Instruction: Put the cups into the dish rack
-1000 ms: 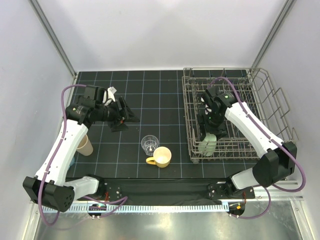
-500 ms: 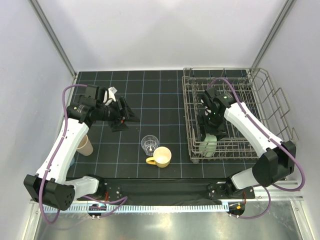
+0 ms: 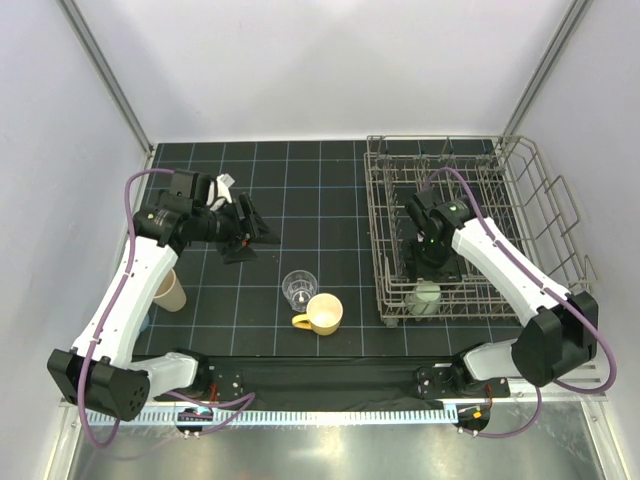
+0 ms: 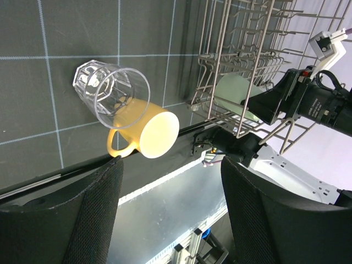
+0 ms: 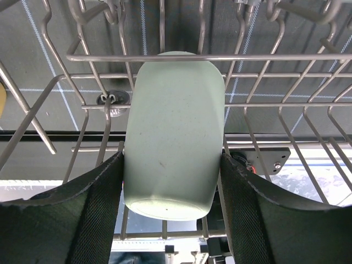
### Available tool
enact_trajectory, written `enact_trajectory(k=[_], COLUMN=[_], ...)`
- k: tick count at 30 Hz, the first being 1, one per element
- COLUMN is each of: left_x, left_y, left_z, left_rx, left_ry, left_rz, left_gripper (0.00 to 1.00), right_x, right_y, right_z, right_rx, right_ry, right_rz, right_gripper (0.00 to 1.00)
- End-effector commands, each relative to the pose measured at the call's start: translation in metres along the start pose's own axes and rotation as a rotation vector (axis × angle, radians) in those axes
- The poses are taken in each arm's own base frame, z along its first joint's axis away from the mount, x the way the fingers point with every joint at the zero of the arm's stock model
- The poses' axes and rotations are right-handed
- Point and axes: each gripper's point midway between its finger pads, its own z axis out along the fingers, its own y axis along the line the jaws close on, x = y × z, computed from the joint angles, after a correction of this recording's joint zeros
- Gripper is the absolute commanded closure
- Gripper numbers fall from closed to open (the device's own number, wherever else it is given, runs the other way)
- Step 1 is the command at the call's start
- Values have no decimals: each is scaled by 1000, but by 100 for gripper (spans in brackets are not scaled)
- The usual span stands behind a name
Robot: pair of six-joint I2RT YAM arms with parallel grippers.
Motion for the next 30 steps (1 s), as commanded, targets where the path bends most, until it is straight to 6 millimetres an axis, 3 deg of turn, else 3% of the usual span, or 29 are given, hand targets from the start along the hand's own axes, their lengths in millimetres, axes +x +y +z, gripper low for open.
enact_trajectory(k=[1,9,17,25,30], left_x=[1,5,6,7,8], left_y=[-7,-5,-4,-2,0], left_z=[-6,-8,-8,-7,-5], left_rx=[38,39,36,31,25], left_ry=[-10,-10,-9,-3,0], left_rz=[24,23,21,12,4], left_gripper=[30,30,30,30,30], right_x=[10,10,8,11,13], right_y=[-3,17,21,20,19], right_z=[-7,-6,-2,-3,-5], right_rx=[-2,-111,-132,-135,-134], right_ry=[-11,-8,-9,-8,-15], right_rz=[18,14,13,9,7], right_gripper=[96,96,92,44,26])
